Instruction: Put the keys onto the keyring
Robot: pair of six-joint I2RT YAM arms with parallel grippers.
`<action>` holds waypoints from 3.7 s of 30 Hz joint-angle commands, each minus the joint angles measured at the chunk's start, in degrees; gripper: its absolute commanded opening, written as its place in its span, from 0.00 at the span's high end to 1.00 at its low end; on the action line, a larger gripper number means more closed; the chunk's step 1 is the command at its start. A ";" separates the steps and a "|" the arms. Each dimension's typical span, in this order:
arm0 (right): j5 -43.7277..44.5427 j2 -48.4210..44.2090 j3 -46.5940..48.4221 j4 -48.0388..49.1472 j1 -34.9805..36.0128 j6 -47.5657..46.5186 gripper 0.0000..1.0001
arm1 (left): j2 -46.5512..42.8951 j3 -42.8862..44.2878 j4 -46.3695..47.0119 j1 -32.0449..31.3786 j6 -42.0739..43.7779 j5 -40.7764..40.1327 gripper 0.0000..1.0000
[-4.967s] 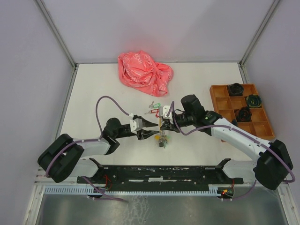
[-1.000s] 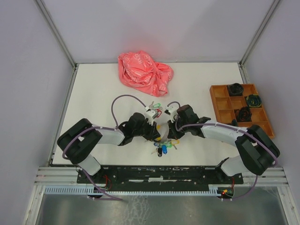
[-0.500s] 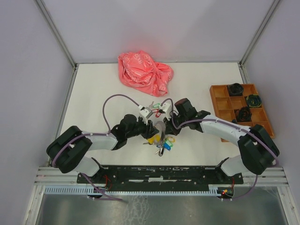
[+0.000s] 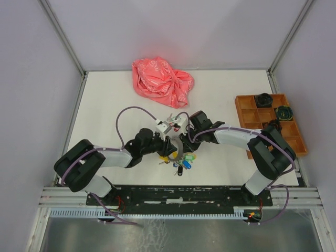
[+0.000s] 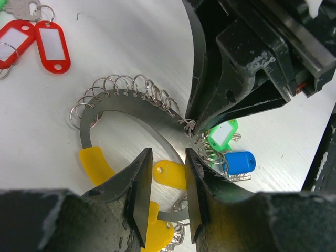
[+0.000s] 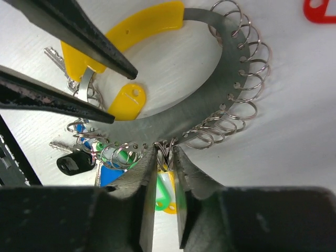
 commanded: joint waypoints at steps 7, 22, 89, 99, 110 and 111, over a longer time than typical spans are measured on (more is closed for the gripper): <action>5.92 -9.72 -3.70 4.47 0.05 5.21 0.62 | 2.59 4.62 -3.24 0.08 4.34 4.85 0.61; 18.70 -20.39 -13.44 11.57 -2.60 11.75 0.61 | 9.02 13.48 -12.37 -1.84 6.90 8.33 0.71; -7.72 -7.67 -11.58 21.90 -4.93 11.69 0.99 | 8.38 8.77 -4.92 -2.19 9.62 7.45 0.76; -8.94 -7.56 -7.48 15.84 -2.48 3.89 0.99 | 4.12 4.66 1.82 0.23 12.71 11.47 0.68; -11.42 -11.47 -3.84 9.26 -1.05 -9.18 0.99 | -0.02 -1.42 12.23 2.32 18.96 14.39 0.65; -11.62 -11.79 -3.38 8.20 -0.98 -10.76 0.99 | 0.07 -1.86 13.90 2.39 19.72 15.39 0.65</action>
